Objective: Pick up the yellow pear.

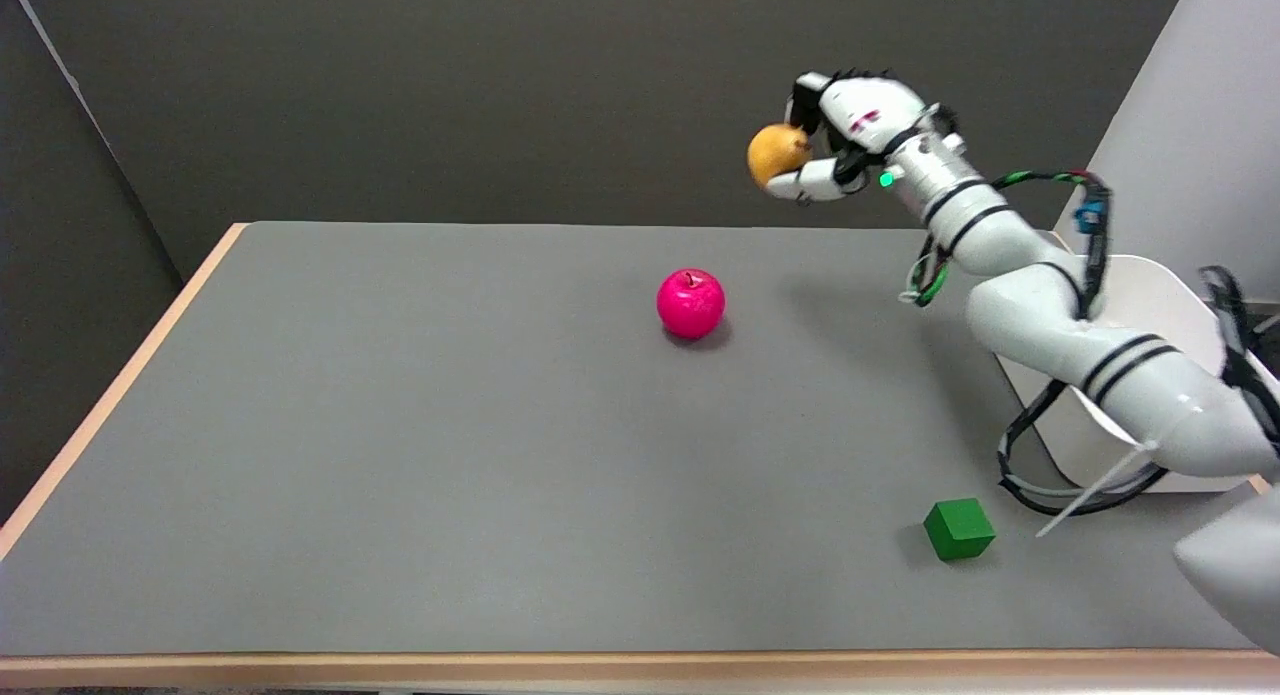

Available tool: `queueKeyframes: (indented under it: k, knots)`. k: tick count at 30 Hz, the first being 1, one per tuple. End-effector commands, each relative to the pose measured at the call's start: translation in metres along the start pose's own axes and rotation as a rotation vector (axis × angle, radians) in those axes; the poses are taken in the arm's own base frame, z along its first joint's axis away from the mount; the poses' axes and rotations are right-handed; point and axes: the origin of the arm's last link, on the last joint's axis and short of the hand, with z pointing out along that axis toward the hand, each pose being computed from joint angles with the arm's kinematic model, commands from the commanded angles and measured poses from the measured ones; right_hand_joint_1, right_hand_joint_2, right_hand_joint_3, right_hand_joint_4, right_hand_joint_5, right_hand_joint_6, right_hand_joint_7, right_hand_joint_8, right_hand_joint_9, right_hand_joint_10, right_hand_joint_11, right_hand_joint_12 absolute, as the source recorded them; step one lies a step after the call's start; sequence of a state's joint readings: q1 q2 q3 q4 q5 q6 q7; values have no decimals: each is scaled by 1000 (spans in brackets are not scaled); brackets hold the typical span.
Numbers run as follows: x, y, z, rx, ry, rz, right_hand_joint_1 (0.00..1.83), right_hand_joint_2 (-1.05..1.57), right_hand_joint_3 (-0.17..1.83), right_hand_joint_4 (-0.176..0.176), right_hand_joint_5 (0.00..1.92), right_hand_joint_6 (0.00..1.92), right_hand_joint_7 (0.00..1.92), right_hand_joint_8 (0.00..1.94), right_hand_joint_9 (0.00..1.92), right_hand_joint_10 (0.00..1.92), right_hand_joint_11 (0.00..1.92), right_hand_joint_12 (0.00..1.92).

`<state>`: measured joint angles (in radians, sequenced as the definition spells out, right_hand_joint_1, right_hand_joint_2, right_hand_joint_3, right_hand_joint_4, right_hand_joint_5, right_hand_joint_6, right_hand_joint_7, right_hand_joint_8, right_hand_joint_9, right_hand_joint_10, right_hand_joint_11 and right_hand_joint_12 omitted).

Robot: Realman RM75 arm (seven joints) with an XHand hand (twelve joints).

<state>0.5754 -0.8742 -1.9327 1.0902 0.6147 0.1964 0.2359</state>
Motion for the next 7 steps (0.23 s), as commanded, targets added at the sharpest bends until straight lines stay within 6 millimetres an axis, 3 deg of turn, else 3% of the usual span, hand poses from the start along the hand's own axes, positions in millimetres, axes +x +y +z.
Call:
queueKeyframes:
  k: [1,7]
  knots:
    - [99,64,-100,-157,283,-210,1184,1075,380,-111,596,1517,869,1396,821,1547,515,1921]
    - [103,97,-151,-276,302,-234,1186,1054,413,-111,607,1513,880,1389,831,1553,557,1921]
